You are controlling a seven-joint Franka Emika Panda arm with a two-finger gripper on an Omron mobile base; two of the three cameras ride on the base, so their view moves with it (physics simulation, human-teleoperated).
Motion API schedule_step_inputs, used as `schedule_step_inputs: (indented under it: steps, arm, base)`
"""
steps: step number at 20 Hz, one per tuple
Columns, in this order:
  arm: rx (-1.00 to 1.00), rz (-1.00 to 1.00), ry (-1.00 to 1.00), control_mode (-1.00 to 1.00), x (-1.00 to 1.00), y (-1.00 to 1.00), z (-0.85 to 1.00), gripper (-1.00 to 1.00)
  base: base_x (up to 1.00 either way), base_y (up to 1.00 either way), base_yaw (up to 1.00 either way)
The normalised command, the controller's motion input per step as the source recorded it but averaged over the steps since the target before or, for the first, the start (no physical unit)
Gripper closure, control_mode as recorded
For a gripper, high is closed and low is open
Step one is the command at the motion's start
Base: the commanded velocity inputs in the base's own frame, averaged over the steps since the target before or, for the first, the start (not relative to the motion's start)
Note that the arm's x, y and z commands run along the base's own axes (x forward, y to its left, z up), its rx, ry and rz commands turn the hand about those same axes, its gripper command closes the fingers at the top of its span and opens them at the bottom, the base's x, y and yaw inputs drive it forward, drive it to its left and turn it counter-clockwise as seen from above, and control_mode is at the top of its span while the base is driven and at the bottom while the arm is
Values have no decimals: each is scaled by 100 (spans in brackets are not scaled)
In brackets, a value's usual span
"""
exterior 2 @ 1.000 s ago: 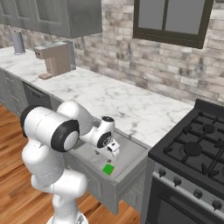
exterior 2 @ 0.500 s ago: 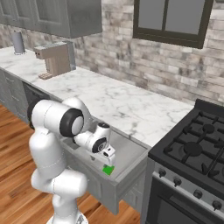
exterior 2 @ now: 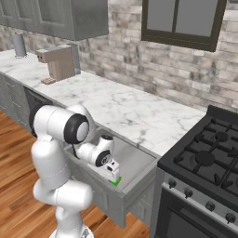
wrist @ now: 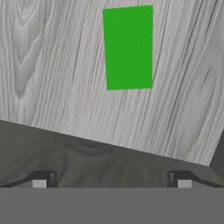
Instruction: Restock the sink supplies by placing the sponge and soap dispenser on the counter and next to the sink. Make sure the soap dispenser is upright.
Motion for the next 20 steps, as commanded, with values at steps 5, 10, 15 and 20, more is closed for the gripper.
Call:
schedule_step_inputs:
  steps: [5, 10, 15, 20]
  arm:
    - [0, 5, 3, -100, -49, 0, 1, -100]
    - [0, 4, 0, -100, -37, 0, 22, -100]
    - [0, 3, 0, -100, 28, -6, 17, -100]
    - [0, 3, 0, -100, 17, -3, -3, -100]
  base:
    - [0, 0, 0]
    - [0, 0, 0]
    - [0, 0, 0]
    - [0, 0, 0]
